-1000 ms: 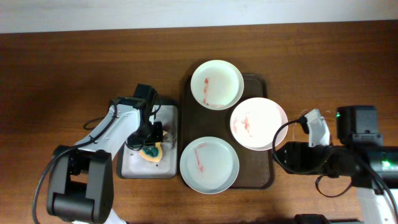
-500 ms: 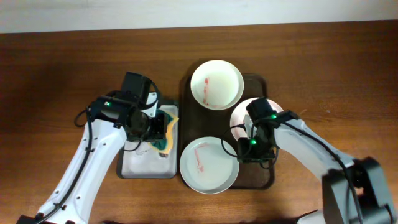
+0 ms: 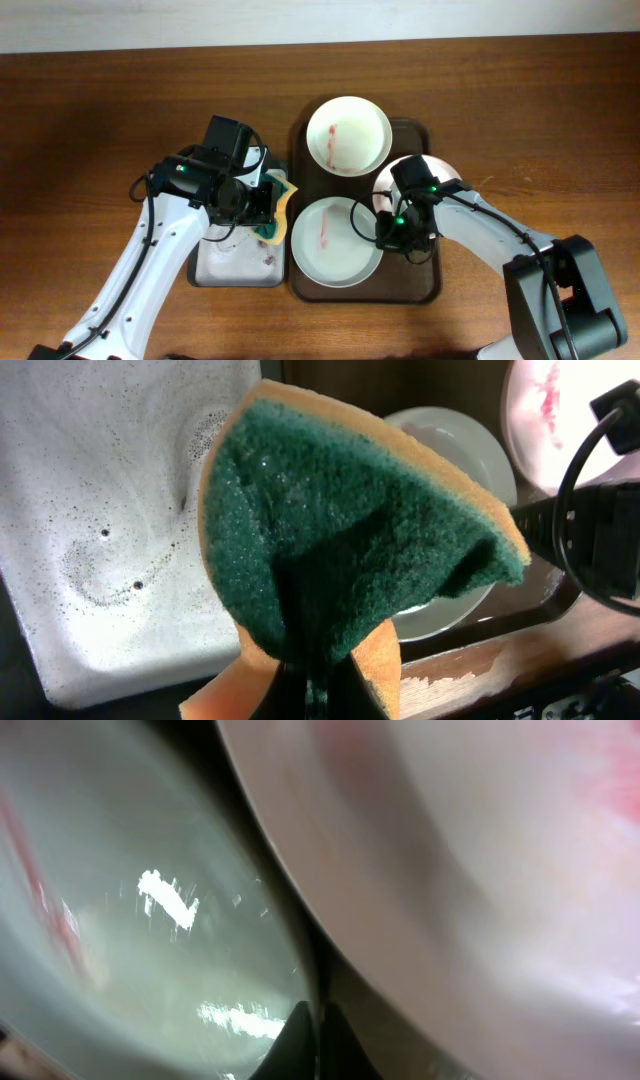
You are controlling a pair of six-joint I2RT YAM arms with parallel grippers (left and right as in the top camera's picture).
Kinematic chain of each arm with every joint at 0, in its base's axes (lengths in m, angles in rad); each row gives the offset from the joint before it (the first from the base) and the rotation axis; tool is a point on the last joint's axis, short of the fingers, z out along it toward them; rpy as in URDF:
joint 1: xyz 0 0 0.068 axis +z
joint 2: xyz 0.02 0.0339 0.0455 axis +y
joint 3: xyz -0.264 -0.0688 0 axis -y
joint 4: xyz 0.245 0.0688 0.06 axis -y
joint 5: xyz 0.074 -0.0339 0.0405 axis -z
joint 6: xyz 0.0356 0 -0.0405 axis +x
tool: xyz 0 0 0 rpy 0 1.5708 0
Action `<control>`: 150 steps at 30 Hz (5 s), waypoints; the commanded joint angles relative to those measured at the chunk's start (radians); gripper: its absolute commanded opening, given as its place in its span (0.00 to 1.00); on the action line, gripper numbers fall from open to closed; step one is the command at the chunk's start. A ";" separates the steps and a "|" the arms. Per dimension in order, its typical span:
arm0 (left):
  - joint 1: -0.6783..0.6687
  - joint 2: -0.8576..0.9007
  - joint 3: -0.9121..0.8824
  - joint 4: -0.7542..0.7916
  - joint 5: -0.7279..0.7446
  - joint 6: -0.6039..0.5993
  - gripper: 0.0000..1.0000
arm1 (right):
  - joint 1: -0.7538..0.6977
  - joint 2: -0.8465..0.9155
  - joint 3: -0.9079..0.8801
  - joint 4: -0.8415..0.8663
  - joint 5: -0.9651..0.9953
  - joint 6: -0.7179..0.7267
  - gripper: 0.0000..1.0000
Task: Clean dirty plates on tray and stack at the side
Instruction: 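Scrub the lower plate with the sponge while the right gripper holds it, then return the sponge to the basin with the left gripper, then lift the cleaned plate with the right gripper and carry it right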
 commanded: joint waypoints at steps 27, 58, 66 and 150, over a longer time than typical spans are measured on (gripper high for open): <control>-0.328 0.574 -0.160 0.657 0.325 -0.326 0.00 | -0.005 0.002 0.015 -0.052 0.147 -0.177 0.04; -0.353 0.604 0.046 0.474 0.174 -0.321 0.00 | -0.005 0.002 0.015 -0.063 0.159 -0.221 0.04; -0.391 0.604 0.046 0.334 0.265 -0.321 0.00 | -0.005 0.002 0.015 -0.068 0.159 -0.220 0.04; 0.073 -0.103 -0.045 0.080 -0.309 -0.092 1.00 | 0.650 -0.327 0.438 -0.498 1.459 -0.002 0.04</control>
